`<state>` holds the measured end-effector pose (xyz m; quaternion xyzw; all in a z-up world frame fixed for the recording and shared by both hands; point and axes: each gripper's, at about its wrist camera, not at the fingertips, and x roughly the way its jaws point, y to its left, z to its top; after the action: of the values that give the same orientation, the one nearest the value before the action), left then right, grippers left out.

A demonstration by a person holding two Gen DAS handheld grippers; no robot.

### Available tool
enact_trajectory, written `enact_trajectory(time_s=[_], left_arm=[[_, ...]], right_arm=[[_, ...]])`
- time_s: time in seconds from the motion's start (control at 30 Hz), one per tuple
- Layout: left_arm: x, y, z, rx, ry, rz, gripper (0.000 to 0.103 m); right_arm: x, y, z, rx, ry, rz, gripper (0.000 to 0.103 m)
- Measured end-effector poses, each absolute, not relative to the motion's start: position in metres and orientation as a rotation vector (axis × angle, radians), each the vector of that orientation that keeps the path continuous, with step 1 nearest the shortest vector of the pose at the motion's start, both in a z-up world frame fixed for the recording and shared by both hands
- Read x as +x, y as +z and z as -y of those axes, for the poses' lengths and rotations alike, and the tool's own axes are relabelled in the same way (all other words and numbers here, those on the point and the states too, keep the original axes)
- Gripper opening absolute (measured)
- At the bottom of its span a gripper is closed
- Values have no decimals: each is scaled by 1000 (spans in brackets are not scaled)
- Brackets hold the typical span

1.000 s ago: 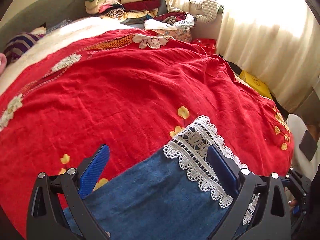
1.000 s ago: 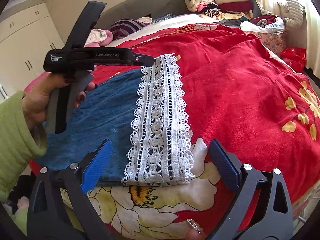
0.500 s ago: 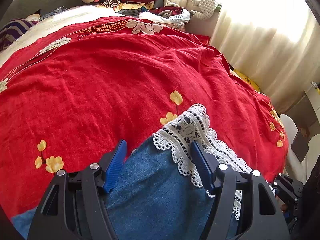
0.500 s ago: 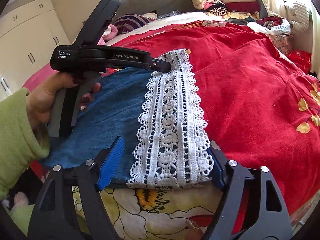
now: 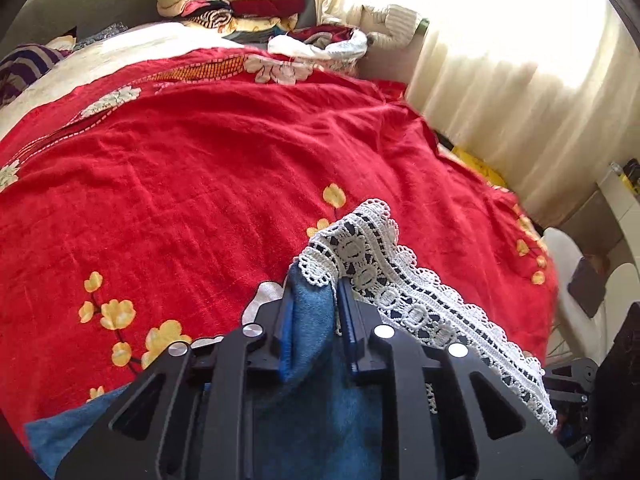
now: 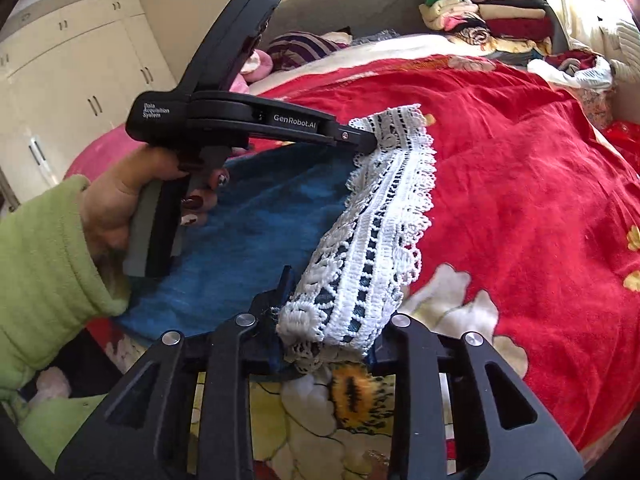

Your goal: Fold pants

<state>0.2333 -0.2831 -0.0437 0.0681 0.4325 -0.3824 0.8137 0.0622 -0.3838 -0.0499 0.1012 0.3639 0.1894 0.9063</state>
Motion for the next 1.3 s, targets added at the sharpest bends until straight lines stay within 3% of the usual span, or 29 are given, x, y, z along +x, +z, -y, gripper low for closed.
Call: enact_trajectory(time_s=[0.33,0.57,0.8,0.87,0.93,1.03,1.13,1.3], left_arm=[[215,8,204,-46,-841,-785,17],[203,-4,142,-135,-781,-790,18],[203,-20,34,-468,-618,-775,21],[194,-19,3,-544,-577,-751,22],[182,-18,-21,-585,-548,-724,30],[167,-21,-43,-641,-539,-704,39],[158,-31,-50,-670,-532,-720,42],[155,-47,-36,-653,-544,-788,48]], right_arm=[[48,3,328,76,543,-634,21],[42,7,265,-38,646,-654,21],[31,-11,187,-242,735,-697,22],[27,-19,165,-316,759,-701,25],[20,-24,147,-373,782,-709,35],[10,-24,134,-387,861,-719,39],[0,-11,135,-408,900,-676,50],[26,20,172,-331,814,-631,58]])
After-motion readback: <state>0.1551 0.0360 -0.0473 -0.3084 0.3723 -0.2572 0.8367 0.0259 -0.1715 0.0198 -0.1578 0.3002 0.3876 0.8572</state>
